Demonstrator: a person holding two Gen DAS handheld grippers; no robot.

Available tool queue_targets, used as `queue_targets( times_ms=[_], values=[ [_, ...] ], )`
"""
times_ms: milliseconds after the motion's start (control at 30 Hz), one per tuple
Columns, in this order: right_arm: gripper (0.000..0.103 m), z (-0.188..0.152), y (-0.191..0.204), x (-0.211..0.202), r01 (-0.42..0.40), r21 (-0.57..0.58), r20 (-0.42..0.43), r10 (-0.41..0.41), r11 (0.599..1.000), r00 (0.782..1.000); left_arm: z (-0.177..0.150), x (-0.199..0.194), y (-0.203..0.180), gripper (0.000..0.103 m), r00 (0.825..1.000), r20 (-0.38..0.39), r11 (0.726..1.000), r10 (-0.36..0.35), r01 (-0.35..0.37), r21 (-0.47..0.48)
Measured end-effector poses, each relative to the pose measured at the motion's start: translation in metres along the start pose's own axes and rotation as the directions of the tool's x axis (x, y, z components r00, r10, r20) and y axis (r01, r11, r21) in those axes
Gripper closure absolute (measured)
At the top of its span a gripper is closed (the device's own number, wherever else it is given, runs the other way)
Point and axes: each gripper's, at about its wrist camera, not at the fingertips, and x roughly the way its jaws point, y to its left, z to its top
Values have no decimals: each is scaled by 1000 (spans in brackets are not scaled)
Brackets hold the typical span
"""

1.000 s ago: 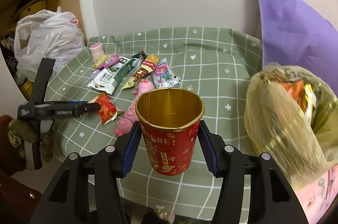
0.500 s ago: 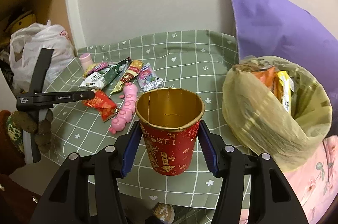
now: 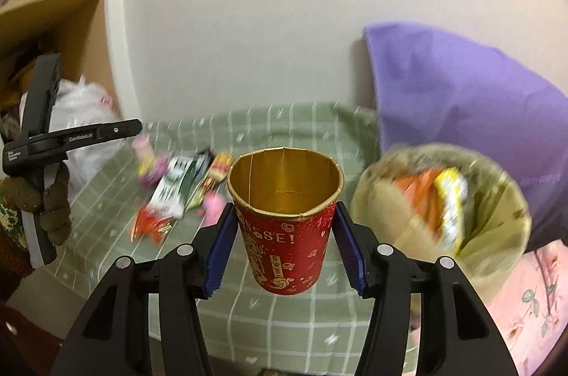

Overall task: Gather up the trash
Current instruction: 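Grasp the red snack packet with the left tool while the right tool holds the cup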

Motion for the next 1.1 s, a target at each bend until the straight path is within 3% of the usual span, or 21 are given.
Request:
queue_targets(
  times_ms=[133, 167, 233, 267, 300, 433, 533, 600, 800, 933, 1000, 1100],
  values=[
    [51, 9, -14, -10, 34, 8, 40, -34, 999, 999, 13, -1, 3, 97, 1000, 14, 1000, -2, 2, 21],
    [51, 9, -17, -10, 42, 10, 41, -42, 999, 998, 11, -1, 8, 93, 1000, 19, 1000, 5, -5, 16],
    [51, 6, -19, -10, 46, 21, 39, -47, 999, 998, 1, -1, 20, 69, 1000, 1, 1000, -1, 1, -11],
    [51, 4, -21, -9, 44, 29, 35, -45, 999, 998, -7, -1, 28, 53, 1000, -9, 999, -7, 7, -35],
    [51, 4, -22, -7, 41, 34, 31, -42, 999, 999, -20, 0, 36, 47, 1000, -22, 998, -18, 16, -63],
    [51, -3, -18, 6, 10, 41, -9, -10, 999, 1000, -67, 15, 53, 47, 991, -130, 995, -34, 21, -100],
    [51, -9, -6, 16, -15, 17, -41, 16, 1000, 999, -106, 26, 69, 47, 974, -227, 991, -3, -28, -132],
    [51, -12, 0, 21, -28, -1, -55, 28, 1000, 998, -122, 25, 75, 47, 969, -245, 987, 34, -71, -144],
    [51, -16, 13, 35, -65, -27, -91, 62, 998, 994, -140, 25, 77, 39, 964, -260, 975, 55, -108, -194],
    [51, -18, 19, 43, -86, -33, -110, 82, 996, 991, -142, 44, 62, 39, 953, -293, 988, 71, -107, -108],
    [51, -18, 22, 45, -96, -39, -113, 91, 995, 989, -146, 56, 58, 39, 939, -316, 987, 137, -156, -35],
    [51, -20, 26, 45, -102, -53, -116, 95, 993, 989, -147, 59, 56, 40, 938, -304, 984, 168, -176, 2]
  ],
)
